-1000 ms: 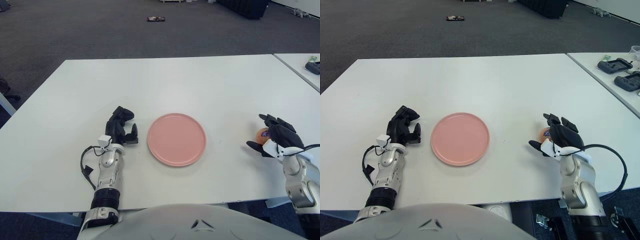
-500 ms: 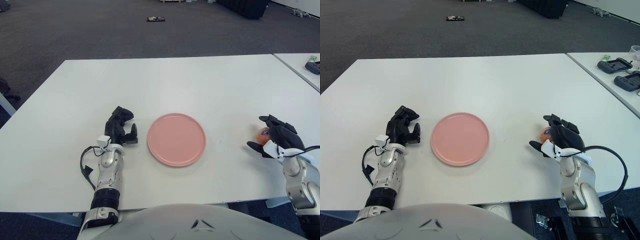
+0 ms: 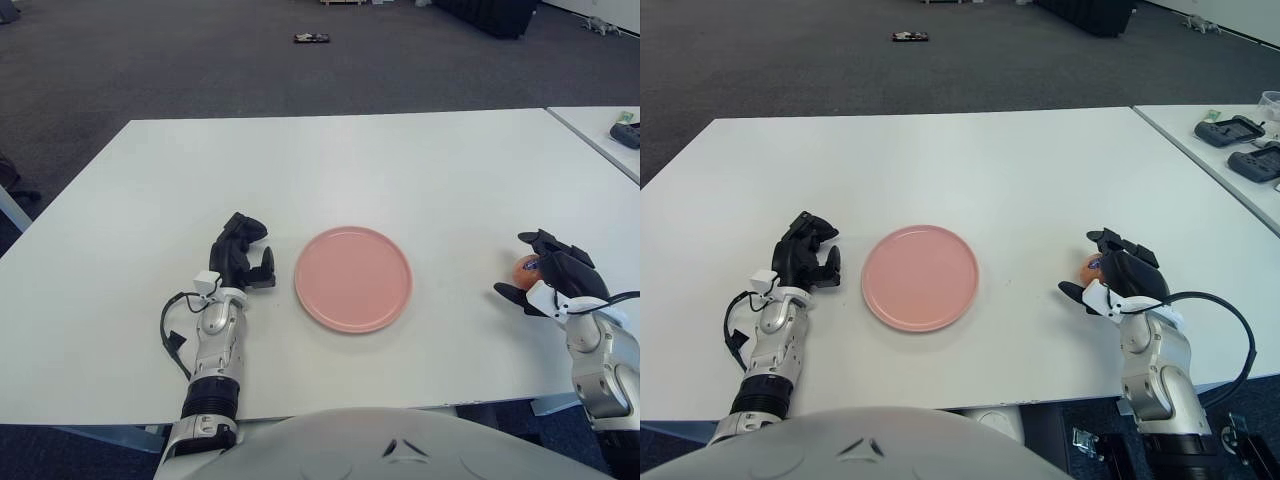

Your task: Put the apple into the plate.

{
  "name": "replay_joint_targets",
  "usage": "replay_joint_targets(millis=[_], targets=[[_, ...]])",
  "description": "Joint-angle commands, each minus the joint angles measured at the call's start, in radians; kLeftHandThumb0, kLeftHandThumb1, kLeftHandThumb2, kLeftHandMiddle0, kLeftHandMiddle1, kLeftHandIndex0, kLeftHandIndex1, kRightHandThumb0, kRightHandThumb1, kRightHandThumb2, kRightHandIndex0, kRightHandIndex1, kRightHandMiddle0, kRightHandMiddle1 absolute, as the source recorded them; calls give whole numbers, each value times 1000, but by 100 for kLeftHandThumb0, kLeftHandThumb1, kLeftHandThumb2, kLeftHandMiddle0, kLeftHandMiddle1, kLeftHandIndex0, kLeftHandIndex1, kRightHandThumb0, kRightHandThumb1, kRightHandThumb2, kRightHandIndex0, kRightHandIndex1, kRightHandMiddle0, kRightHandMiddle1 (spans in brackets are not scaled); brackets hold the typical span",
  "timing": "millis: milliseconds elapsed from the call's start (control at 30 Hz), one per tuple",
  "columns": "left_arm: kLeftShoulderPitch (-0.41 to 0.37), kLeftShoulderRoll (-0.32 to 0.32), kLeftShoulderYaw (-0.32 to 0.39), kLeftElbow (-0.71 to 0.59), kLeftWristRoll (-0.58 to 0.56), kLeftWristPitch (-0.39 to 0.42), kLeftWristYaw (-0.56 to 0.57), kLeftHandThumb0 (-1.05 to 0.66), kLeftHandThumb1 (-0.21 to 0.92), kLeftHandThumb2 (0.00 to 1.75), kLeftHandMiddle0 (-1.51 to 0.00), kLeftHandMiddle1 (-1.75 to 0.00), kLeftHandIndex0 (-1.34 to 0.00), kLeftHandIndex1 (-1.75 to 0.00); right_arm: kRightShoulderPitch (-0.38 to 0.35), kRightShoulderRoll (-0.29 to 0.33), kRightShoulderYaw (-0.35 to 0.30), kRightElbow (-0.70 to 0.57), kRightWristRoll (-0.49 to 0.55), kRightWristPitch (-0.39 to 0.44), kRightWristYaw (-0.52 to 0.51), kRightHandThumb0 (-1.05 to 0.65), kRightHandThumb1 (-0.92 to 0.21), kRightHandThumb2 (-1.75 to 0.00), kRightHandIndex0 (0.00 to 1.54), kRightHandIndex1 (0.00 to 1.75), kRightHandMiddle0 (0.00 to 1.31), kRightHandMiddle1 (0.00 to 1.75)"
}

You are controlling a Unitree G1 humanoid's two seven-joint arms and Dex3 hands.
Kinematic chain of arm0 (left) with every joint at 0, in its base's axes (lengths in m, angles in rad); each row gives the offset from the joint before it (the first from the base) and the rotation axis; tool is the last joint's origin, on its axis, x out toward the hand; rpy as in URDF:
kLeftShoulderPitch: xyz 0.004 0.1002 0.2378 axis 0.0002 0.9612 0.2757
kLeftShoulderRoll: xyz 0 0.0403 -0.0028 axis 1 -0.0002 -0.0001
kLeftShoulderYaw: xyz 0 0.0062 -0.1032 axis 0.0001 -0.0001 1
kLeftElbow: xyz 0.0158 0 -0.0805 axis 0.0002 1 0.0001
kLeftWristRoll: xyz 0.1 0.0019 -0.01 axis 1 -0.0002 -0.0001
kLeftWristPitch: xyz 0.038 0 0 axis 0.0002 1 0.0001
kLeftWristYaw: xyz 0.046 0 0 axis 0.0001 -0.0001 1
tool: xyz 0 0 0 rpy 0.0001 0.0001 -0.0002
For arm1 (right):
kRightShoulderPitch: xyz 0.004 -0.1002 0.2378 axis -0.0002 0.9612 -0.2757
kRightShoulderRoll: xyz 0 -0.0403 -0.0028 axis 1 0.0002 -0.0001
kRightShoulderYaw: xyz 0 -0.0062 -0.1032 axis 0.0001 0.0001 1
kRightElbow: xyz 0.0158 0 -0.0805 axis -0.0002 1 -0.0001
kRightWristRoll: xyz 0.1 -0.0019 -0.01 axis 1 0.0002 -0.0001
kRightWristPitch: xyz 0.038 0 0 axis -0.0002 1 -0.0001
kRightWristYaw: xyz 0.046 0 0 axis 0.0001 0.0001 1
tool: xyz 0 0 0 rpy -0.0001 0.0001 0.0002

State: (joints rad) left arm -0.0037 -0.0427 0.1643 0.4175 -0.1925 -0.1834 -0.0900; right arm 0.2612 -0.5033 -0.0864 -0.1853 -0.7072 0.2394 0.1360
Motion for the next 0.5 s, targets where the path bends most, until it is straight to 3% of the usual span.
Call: replay_joint_targets(millis=[0, 467], targets=[[32, -6, 4, 37, -9, 36, -3, -1, -8, 175, -92, -175, -71, -166, 23, 5, 26, 26, 23, 9, 22, -98, -67, -70, 0, 35, 0, 73], [34, -6, 3, 31, 0, 42, 8, -1, -8, 175, -92, -175, -71, -167, 23, 1, 28, 27, 29, 10, 19, -98, -66, -71, 0, 35, 0, 73]])
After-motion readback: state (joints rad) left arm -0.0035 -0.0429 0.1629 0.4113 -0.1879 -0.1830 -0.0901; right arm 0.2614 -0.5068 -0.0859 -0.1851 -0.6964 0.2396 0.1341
